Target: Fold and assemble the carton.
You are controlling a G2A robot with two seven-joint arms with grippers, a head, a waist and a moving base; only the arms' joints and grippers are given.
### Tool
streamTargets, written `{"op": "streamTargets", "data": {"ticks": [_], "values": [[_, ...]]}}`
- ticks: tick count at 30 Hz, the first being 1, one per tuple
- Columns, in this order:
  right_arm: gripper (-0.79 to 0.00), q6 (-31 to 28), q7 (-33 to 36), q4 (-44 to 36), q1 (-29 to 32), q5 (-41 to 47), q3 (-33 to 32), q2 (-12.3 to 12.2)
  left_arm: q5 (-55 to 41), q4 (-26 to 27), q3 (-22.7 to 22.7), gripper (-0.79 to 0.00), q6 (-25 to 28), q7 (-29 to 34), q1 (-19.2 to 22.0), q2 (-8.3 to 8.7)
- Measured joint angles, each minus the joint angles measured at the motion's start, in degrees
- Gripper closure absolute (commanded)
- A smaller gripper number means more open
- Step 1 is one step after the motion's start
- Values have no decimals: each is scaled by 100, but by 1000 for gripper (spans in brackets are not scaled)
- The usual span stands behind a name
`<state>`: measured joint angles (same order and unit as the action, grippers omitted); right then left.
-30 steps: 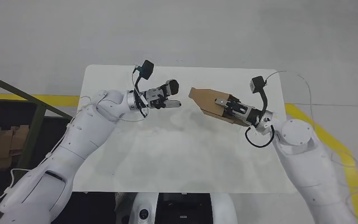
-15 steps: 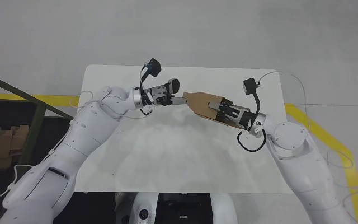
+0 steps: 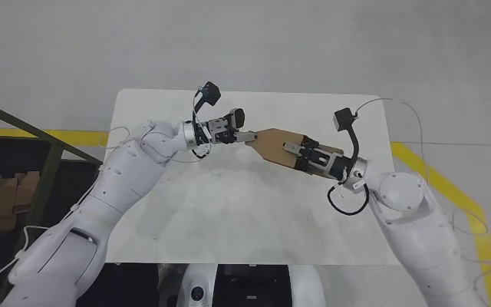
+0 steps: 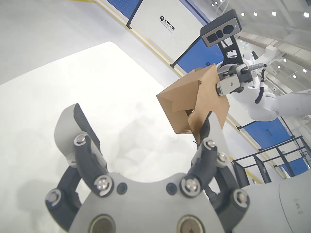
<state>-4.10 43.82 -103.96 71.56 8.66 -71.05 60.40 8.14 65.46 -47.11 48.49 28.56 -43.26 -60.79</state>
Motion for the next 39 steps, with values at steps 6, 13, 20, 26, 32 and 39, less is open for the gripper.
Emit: {"op": "streamTargets", "data": {"ticks": [6, 13, 20, 26, 32, 39], "values": [[0, -66, 97, -2, -39, 129, 49, 13, -109, -37, 65, -785, 42, 108, 9, -61], [0, -166, 163, 77, -91, 365, 63, 30, -435, -57, 156, -785, 297, 294, 43, -138], [0, -274, 212, 114, -47, 590, -16, 30, -637, -135, 67, -785, 486, 358, 16, -143], [0, -329, 255, 123, -43, 740, -46, 33, -672, -82, -23, -785, 646, 312, -65, -138], [0, -387, 324, 96, -74, 877, -48, 41, -740, -30, 70, -785, 609, 380, -109, -190], [0, -409, 349, 84, -82, 942, -62, 45, -811, -76, 111, -785, 687, 403, -75, -245]]}}
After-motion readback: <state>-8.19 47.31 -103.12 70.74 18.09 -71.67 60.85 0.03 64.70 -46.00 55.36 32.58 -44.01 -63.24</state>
